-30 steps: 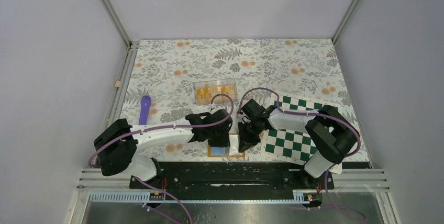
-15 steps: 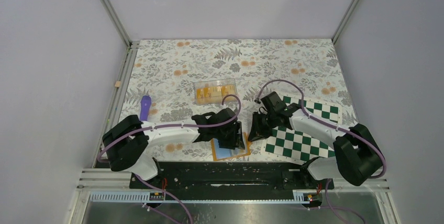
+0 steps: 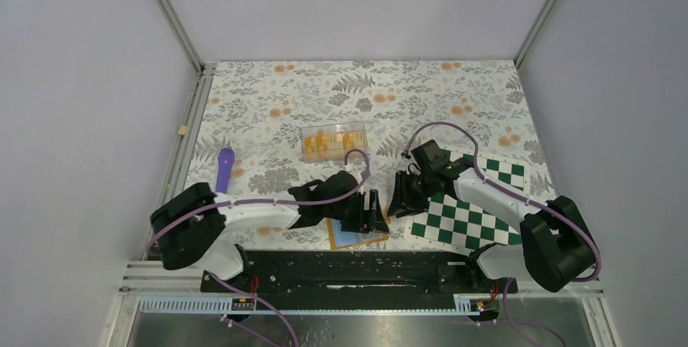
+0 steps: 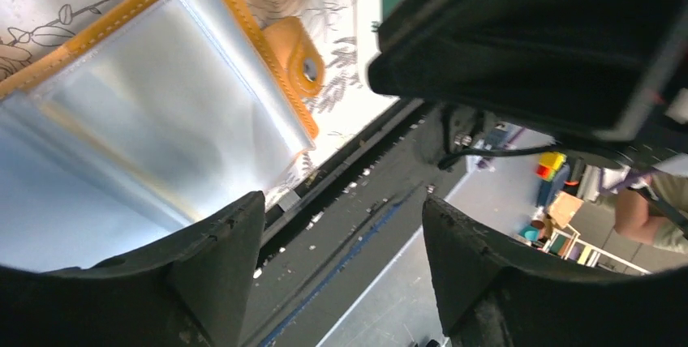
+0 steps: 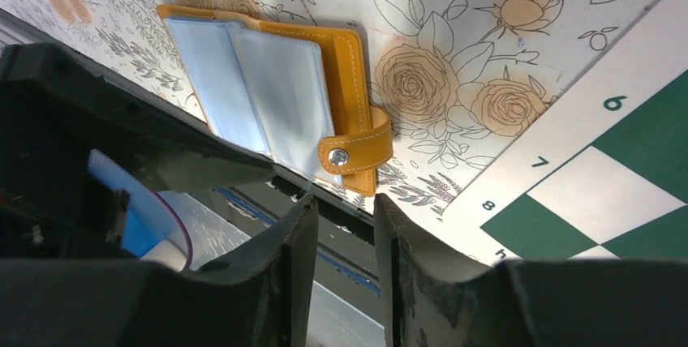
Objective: Put the credit cards into the card holder
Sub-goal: Turn over the card slot in the card holder, then move the storage box to the center of the board.
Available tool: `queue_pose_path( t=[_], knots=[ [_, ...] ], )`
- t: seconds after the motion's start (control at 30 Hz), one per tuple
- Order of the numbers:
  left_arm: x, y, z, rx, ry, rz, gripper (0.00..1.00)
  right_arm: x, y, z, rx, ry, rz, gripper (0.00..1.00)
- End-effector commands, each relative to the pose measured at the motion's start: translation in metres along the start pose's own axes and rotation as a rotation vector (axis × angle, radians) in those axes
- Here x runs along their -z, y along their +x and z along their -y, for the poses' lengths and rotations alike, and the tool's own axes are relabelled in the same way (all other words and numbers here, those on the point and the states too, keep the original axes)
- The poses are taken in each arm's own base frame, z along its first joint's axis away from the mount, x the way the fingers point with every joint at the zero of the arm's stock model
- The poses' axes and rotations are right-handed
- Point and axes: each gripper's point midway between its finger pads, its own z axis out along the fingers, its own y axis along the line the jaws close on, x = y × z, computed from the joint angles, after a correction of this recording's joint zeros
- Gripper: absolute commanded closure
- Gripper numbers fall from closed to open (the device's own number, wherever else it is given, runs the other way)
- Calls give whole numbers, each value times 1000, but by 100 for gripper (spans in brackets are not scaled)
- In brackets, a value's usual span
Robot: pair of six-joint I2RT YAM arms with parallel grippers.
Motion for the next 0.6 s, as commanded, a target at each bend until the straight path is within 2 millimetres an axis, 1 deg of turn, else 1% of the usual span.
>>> queue_pose_path(
  t=[0.0, 0.07, 0.17, 0.3, 0.43, 0.5, 0.57],
  knots=[
    [39, -32, 53, -51, 272, 173, 28, 6, -14, -8, 25, 1, 25, 59],
    [54, -43, 57, -30, 342, 225, 27, 7, -19, -11, 30, 0, 30, 54],
    [76, -62, 53, 16, 435, 291, 28, 6, -31, -13, 33, 2, 42, 41],
    [98, -89, 31, 84, 463, 357, 28, 6, -55, -14, 21, -3, 64, 33],
    [116, -123, 5, 132, 410, 418, 28, 5, -94, -23, 5, -32, 88, 32],
    [124, -143, -12, 152, 334, 444, 28, 5, -117, -30, 1, -42, 105, 32],
    [130, -158, -27, 153, 249, 451, 28, 4, -141, -36, 3, -39, 117, 32]
  ],
)
